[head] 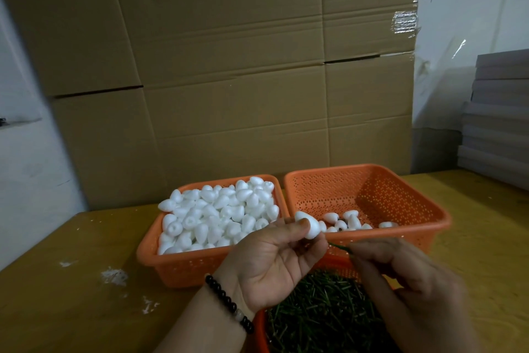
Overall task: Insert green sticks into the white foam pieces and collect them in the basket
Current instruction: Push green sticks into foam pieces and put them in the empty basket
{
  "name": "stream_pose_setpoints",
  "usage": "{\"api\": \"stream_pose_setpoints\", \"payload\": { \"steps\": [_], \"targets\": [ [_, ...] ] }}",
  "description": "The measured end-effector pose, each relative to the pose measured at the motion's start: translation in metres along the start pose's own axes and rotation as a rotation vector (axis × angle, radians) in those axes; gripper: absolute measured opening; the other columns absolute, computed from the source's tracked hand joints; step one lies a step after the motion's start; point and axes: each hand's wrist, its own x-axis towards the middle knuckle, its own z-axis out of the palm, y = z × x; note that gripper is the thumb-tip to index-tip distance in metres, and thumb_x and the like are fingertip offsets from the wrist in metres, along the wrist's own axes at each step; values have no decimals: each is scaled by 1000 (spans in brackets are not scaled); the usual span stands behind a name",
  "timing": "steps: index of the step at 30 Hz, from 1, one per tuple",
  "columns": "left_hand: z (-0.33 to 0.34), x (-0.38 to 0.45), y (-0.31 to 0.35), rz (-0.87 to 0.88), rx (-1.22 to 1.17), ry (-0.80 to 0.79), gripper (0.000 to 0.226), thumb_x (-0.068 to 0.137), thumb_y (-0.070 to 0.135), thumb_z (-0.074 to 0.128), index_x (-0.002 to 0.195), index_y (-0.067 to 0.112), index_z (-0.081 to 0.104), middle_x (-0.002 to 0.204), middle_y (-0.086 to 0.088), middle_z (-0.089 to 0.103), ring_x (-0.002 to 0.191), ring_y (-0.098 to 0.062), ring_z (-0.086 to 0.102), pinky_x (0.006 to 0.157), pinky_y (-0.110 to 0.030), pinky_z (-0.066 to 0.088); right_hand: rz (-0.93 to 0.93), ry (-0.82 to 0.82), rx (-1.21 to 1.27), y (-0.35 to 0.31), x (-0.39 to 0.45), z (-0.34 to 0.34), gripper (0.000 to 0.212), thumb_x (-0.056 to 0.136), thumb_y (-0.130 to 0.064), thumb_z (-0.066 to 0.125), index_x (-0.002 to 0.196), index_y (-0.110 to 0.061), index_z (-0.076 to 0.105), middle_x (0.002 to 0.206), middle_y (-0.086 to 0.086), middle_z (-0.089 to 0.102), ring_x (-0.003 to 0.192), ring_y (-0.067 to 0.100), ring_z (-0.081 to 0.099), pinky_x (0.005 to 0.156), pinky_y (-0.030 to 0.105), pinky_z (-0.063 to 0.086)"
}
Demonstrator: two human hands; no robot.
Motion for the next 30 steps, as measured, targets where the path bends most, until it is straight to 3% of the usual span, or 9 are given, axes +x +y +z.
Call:
{"api": "stream_pose_setpoints", "payload": {
  "steps": [5,8,10,17,23,30],
  "targets": [
    [5,-3,-3,-6,28,-71,24,60,-11,72,83,-7,71,96,-22,70,75,-27,71,65,-34,61,65,-8,-47,4,-1,0,16,74,-16,71,89,-21,73,92,-15,69,82,-7,65,71,12,52],
    [4,-2,-6,-5,39,-54,17,70,-11,66,85,-7,73,101,-22,70,79,-27,72,63,-33,60,66,-23,-71,6,0,0,13,78,-20,69,90,-19,74,93,-18,68,84,-9,64,72,10,51],
    [5,-2,-7,-6,49,-45,18,74,-10,61,88,-9,73,102,-22,70,82,-27,72,62,-32,60,61,-37,-71,5,1,0,18,81,-29,61,90,-19,74,94,-18,67,86,-9,64,73,9,51],
    [1,0,-9,-19,68,-13,23,73,-7,68,95,-11,70,103,-26,68,85,-29,71,62,-33,60,10,-31,-78,4,3,1,15,82,-30,58,92,-27,69,97,-23,64,88,-11,62,74,8,49],
    [4,0,-13,-49,99,-16,28,61,-4,76,88,-8,72,95,-25,68,77,-30,71,60,-33,60,24,-11,-105,9,-1,3,10,79,-23,68,82,-15,74,91,-13,69,85,-7,63,73,8,50],
    [7,-1,-15,-54,178,7,30,52,-1,80,81,-5,74,90,-20,70,74,-25,71,59,-30,59,-4,-42,-98,5,1,2,20,82,-30,58,82,-16,73,93,-17,65,85,-8,62,70,11,51]
  ]
}}
